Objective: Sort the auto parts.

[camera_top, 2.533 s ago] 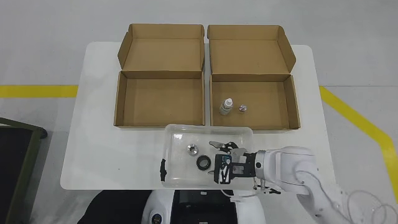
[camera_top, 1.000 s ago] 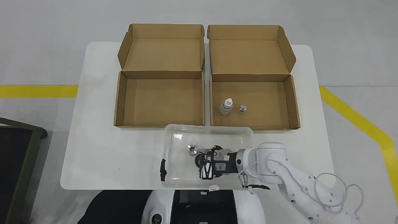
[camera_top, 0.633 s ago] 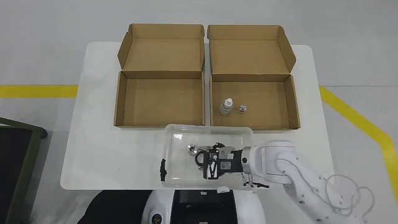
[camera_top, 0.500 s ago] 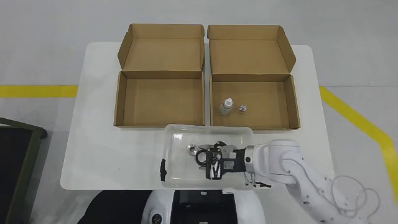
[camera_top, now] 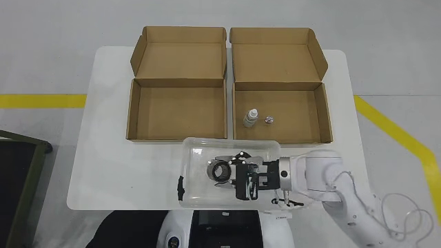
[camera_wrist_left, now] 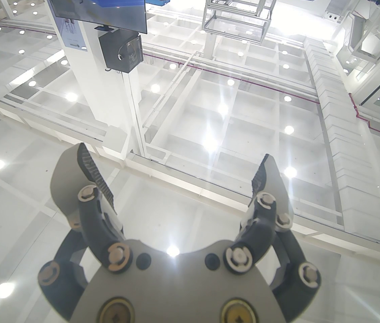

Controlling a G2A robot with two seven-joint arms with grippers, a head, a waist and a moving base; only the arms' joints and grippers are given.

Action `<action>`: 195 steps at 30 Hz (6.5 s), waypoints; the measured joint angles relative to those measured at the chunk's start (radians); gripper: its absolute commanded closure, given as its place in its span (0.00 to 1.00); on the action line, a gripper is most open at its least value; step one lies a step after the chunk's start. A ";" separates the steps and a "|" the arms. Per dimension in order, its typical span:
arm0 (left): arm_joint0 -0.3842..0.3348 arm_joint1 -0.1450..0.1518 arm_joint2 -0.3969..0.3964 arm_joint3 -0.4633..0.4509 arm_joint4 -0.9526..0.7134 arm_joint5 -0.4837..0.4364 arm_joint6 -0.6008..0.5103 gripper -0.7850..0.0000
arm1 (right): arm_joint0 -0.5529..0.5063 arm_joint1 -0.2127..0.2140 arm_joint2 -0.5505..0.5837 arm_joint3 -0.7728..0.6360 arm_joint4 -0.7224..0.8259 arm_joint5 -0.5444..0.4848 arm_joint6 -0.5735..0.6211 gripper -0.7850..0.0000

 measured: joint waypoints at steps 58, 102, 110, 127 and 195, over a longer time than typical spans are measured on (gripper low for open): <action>0.000 0.000 0.000 0.000 0.000 0.000 0.000 0.00 | 0.108 -0.025 0.188 -0.090 0.198 0.148 -0.313 1.00; 0.000 0.000 0.000 0.000 0.000 0.000 0.000 0.00 | 0.419 -0.180 -0.324 0.388 0.067 0.334 -0.052 1.00; 0.000 0.000 0.000 0.000 0.000 0.000 0.000 0.00 | 0.515 -0.237 -0.403 0.485 0.069 0.378 -0.030 1.00; 0.000 0.000 0.000 0.000 0.000 0.000 0.000 0.00 | 0.639 -0.361 -0.533 0.738 0.093 0.394 -0.007 1.00; 0.000 0.000 0.000 0.000 0.000 0.000 0.000 0.00 | 0.123 -0.236 -0.090 0.109 -0.153 0.039 0.174 0.00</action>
